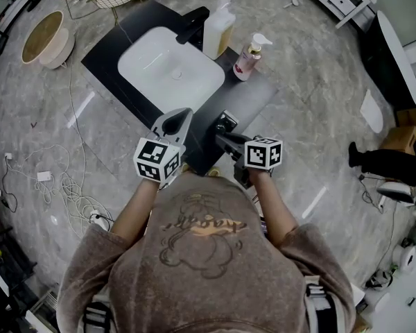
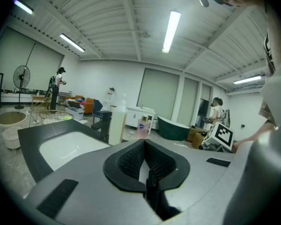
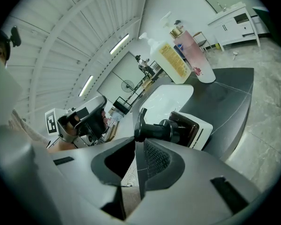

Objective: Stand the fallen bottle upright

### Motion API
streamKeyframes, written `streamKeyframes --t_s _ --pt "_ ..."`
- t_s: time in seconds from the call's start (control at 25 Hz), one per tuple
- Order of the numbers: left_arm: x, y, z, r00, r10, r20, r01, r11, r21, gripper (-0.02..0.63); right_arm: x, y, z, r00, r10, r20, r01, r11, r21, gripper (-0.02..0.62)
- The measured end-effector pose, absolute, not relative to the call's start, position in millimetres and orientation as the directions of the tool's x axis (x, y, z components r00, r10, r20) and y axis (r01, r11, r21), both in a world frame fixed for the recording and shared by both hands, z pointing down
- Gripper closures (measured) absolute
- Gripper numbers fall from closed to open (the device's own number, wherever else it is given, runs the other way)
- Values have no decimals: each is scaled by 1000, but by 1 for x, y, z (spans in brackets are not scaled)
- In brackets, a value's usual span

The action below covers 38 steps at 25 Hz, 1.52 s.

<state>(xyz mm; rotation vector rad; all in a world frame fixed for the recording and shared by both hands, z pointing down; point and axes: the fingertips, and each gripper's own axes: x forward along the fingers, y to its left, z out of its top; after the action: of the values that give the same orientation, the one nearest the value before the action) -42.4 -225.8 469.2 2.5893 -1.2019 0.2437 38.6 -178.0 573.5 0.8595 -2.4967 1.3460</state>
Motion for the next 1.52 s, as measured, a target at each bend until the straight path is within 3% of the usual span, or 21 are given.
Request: streamKeyframes --t_s 0.8,0.92,1.52 --pt "-26 -234 468 660 -702 266 -750 -638 176 588 50 -196 563 -842 -390 374 -522 408 -749 545" --pt "-26 -235 468 661 -701 266 -749 -639 177 588 56 -198 568 -821 -396 411 -561 431 -707 595" --pt "-26 -237 466 664 -700 263 -747 -640 180 588 51 -188 555 -841 -384 381 -536 496 -683 595"
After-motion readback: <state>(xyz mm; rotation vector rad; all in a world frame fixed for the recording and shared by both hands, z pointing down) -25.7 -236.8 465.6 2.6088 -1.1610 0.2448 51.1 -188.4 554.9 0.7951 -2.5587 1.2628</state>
